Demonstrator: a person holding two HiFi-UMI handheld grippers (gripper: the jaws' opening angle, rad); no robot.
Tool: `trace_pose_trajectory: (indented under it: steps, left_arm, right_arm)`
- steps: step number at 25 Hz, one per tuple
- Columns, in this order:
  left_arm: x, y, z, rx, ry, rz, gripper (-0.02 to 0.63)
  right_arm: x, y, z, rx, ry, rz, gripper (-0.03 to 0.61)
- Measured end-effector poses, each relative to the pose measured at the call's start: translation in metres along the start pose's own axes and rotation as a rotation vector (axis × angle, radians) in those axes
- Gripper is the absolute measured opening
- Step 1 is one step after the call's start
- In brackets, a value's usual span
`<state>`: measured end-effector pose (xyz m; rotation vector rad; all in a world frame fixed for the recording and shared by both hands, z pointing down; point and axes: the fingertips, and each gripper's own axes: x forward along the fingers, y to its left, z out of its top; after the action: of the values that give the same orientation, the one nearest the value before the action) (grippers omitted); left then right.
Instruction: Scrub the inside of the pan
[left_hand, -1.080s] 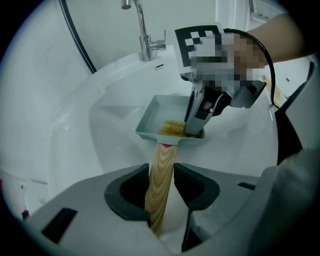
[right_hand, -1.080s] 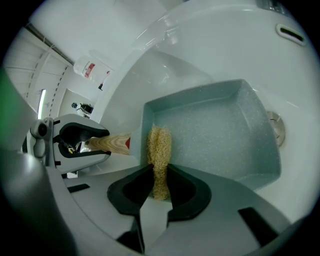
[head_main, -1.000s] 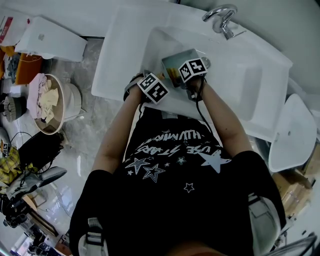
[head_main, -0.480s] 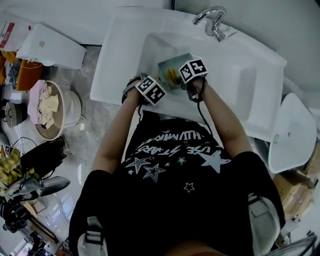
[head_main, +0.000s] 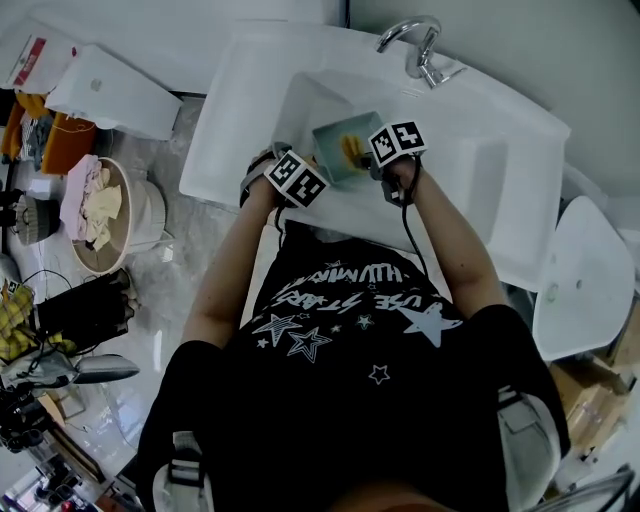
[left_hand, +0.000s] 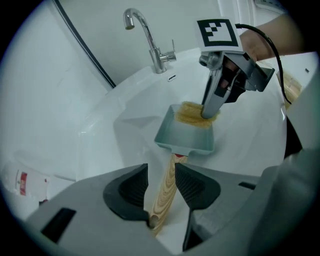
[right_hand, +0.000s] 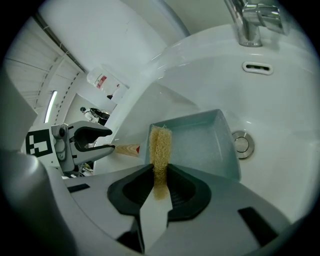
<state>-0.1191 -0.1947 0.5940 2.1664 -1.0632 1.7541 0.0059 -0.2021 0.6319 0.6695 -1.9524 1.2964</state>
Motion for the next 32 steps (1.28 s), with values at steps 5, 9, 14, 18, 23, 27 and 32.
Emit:
trace_pose_trajectory:
  steps: [5,9,14,18,23,27,32]
  left_arm:
    - [-0.018,0.004,0.008,-0.065,-0.016,0.060,0.166]
    - [-0.034,0.001,0.016,-0.144,-0.058,0.070,0.166]
    - [-0.053,-0.011,0.027,-0.246,-0.104,0.105,0.166]
    - [-0.068,-0.019,0.018,-0.324,-0.129,0.166,0.166]
    - [-0.087,-0.035,0.012,-0.440,-0.163,0.198,0.166]
    - [-0.102,-0.035,0.000,-0.530,-0.203,0.246,0.163]
    - [-0.111,-0.023,-0.028,-0.617,-0.244,0.277,0.158]
  right_arm:
    - [-0.017,-0.001,-0.007,-0.030,-0.008,0.019,0.081]
    - [-0.027,-0.003,-0.013,-0.060,-0.007,0.038,0.081]
    - [-0.041,-0.006,-0.023,-0.091,-0.016,0.064,0.080]
    - [-0.049,-0.002,-0.029,-0.147,-0.030,0.062,0.080]
    - [-0.070,0.010,-0.023,-0.223,-0.087,0.067,0.080]
    - [-0.082,0.023,-0.014,-0.258,-0.138,0.069,0.080]
    - [-0.070,0.042,-0.001,-0.282,-0.176,0.065,0.080]
